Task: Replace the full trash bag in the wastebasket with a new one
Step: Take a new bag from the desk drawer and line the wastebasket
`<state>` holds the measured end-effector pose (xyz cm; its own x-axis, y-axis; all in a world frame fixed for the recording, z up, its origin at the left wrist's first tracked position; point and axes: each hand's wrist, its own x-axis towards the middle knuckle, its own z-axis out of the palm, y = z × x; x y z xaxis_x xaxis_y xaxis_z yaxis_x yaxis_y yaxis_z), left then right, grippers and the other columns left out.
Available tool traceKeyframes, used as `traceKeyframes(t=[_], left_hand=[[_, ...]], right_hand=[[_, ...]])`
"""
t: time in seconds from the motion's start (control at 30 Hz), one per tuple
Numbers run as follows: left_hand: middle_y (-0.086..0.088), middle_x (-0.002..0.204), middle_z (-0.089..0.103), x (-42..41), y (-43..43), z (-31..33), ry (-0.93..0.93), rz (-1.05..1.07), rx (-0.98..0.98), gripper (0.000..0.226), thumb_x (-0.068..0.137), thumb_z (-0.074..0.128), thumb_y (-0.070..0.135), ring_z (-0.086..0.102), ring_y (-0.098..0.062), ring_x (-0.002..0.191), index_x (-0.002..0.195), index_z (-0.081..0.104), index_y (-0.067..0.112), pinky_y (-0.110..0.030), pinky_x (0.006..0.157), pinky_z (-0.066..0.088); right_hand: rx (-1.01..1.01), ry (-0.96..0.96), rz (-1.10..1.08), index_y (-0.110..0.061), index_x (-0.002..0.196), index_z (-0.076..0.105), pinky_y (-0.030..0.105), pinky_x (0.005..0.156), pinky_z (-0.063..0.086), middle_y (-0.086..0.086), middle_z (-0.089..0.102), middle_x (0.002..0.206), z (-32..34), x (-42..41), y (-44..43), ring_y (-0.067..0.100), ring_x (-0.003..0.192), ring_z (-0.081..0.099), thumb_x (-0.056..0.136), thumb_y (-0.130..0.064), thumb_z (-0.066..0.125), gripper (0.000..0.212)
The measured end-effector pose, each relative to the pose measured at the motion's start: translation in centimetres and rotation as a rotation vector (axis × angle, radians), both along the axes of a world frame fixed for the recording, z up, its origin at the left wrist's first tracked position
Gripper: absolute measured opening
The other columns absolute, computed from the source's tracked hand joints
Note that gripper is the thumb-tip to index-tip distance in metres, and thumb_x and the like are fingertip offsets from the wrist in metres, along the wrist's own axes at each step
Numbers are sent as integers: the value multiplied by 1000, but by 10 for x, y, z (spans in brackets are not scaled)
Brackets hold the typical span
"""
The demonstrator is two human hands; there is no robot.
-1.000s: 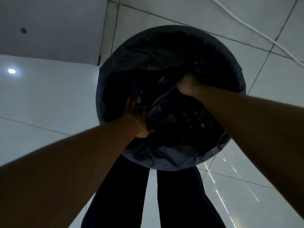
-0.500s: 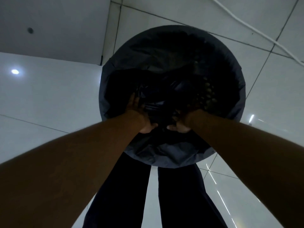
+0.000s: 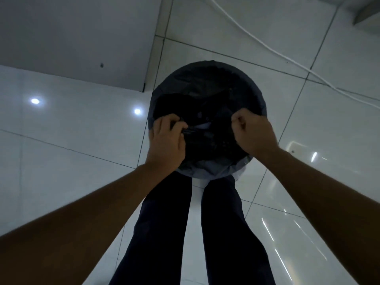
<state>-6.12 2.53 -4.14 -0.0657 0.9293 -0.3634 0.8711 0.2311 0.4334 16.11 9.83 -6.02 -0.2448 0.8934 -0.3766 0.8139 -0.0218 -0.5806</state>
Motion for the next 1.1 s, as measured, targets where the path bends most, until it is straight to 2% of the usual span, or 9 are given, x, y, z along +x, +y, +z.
traceKeyframes(t=[0.1,0.2,0.3,0.4,0.53,0.83,0.93,1.03,1.1], left_hand=[[-12,144,33,0,-14,13,87,246,-56,48,83,55,14,32,-35,131,131,47,17,-53,104,31],[-16,154,18,3,-23,14,70,560,-260,70,89,55,20,30,-41,134,148,20,6,-54,109,32],[-22,140,45,0,-23,2,-180,833,-548,61,94,50,30,52,-39,118,142,27,0,-44,96,48],[-19,122,58,-4,-18,-2,-272,839,-580,54,93,53,36,60,-32,104,132,41,2,-42,87,54],[-12,121,58,-10,2,0,-395,811,-476,48,92,56,33,60,-28,106,131,43,8,-48,92,54],[-2,118,60,-9,98,5,-666,685,-339,43,89,63,30,62,-17,100,128,50,18,-43,91,55],[-2,126,59,-11,117,6,-686,592,-303,49,85,66,31,60,-21,110,130,49,19,-41,94,52],[-5,124,61,-12,131,5,-700,644,-295,45,90,64,26,62,-19,101,131,51,15,-35,80,57],[-4,122,62,-14,130,5,-739,686,-309,41,91,62,23,63,-16,98,130,52,15,-28,70,56]], right_hand=[[209,-94,-124,-6,102,63,38,72,47,16,62,94,10,20,-15,32,80,59,90,-16,56,18],[105,-138,-304,-3,124,50,48,87,50,22,49,123,8,37,-32,37,105,54,88,-17,60,40],[-208,-78,-466,-5,140,34,48,93,50,21,46,135,6,41,-40,35,111,56,94,-19,55,52],[-479,-43,-534,-10,135,43,45,86,56,12,67,107,4,42,-37,30,91,65,98,-21,44,38],[-550,-9,-577,-8,121,47,54,81,58,13,66,103,-3,47,-25,33,90,67,94,-23,42,32],[-488,52,-701,-1,116,50,54,79,59,16,65,101,-6,58,38,34,88,68,82,-25,42,42],[-463,122,-763,-5,114,47,53,85,57,13,64,102,-2,56,53,35,93,68,90,-19,45,28],[-450,190,-786,-18,112,42,54,90,55,3,60,92,1,53,59,35,99,66,89,-17,48,24],[-481,260,-809,-18,116,43,54,91,54,7,62,101,-1,52,58,34,101,65,87,-18,52,31]])
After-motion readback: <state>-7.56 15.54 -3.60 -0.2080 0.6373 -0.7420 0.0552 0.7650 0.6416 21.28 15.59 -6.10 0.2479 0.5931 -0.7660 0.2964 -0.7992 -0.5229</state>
